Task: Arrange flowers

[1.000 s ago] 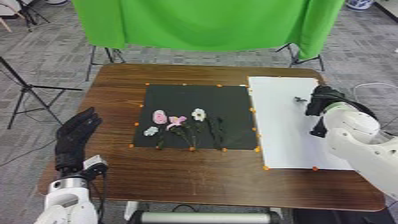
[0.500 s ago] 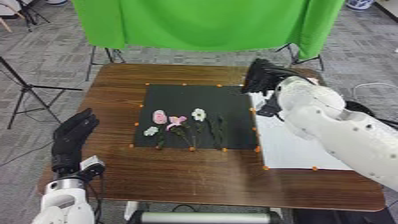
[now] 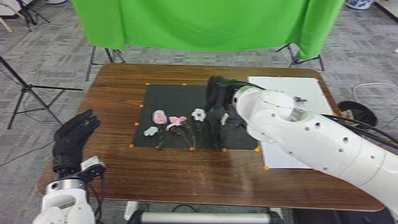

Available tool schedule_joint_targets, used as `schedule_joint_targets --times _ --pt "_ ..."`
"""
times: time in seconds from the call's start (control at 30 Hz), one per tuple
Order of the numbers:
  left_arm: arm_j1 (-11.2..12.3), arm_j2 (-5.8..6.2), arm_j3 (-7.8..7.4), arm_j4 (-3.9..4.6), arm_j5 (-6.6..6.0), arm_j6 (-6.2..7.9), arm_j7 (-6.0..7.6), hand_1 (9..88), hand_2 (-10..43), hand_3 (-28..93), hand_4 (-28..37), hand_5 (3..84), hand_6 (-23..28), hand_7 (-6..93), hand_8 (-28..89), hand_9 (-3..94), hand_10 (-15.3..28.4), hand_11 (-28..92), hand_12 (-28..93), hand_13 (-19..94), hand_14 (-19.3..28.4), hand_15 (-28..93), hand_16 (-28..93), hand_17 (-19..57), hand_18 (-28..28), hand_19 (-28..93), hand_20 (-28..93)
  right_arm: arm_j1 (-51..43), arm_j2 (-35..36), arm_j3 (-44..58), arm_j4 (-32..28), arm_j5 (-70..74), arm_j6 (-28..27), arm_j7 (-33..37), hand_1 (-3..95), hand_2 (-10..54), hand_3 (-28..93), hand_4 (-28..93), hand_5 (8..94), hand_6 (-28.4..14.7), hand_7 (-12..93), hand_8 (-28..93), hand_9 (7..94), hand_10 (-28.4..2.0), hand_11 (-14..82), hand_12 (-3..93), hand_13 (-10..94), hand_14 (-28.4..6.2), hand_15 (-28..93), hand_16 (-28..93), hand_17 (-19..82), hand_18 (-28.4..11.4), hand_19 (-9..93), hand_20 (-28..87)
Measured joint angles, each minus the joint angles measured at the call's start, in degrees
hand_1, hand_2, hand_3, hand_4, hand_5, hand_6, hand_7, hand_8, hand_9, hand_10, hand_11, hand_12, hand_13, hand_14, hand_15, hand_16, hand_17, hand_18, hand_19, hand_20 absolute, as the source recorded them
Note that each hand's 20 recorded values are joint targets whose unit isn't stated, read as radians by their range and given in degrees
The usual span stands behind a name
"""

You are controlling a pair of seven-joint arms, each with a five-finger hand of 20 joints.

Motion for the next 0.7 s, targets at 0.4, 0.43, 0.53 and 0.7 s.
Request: schedule_joint_targets --times 0.4,0.43,0.53,0.7 --pt "0.2 -0.09 -0.22 -0.08 0.05 -0.53 -1.06 36.0 -3.5 70 -19.1 50.4 2.2 18.5 -9 46.1 13.6 22 8 41 15.3 25 -5 16.0 10.5 8 23 -2.1 0.1 -0.4 3.1 -0.2 -1.1 1.6 54.8 -7.0 62 -20 76.6 1.5 18 2 84.8 -10.7 10.9 19.1 93 -2.0 61 29 67 -13.2 93 52" --pt "0.2 -0.09 -0.22 -0.08 0.05 -0.59 -1.11 36.1 -3.5 70 -19.2 50.4 2.2 18.4 -9 46.1 13.6 22 8 41 15.3 25 -5 15.9 10.5 8 23 -2.2 0.1 -0.4 3.3 -0.2 -1.1 1.6 53.8 -7.1 61 -19 75.7 1.5 18 2 83.3 -11.3 11.9 18.0 93 -2.0 61 29 67 -13.2 93 52" --pt "0.2 -0.09 -0.22 -0.08 0.09 -0.89 -1.24 35.9 -3.6 70 -19.2 50.4 2.1 18.4 -9 46.2 13.6 22 8 41 15.5 25 -5 15.7 10.5 8 23 -2.2 0.1 -0.3 3.7 0.0 -1.3 1.7 51.2 -7.9 61 -19 74.0 1.3 18 1 79.9 -12.4 12.9 15.5 92 -2.2 61 29 66 -13.2 93 52" --pt "0.2 -0.1 -0.13 -0.08 0.16 -1.6 -1.56 35.8 -3.7 71 -19.2 50.3 2.2 18.3 -9 47.0 13.6 22 9 41 15.7 25 -5 15.3 10.6 8 23 -2.1 0.0 0.3 3.9 0.5 -2.0 1.8 47.4 -8.4 63 -18 69.4 0.6 17 1 74.2 -12.7 12.4 14.0 92 -2.3 60 28 66 -13.3 93 51"
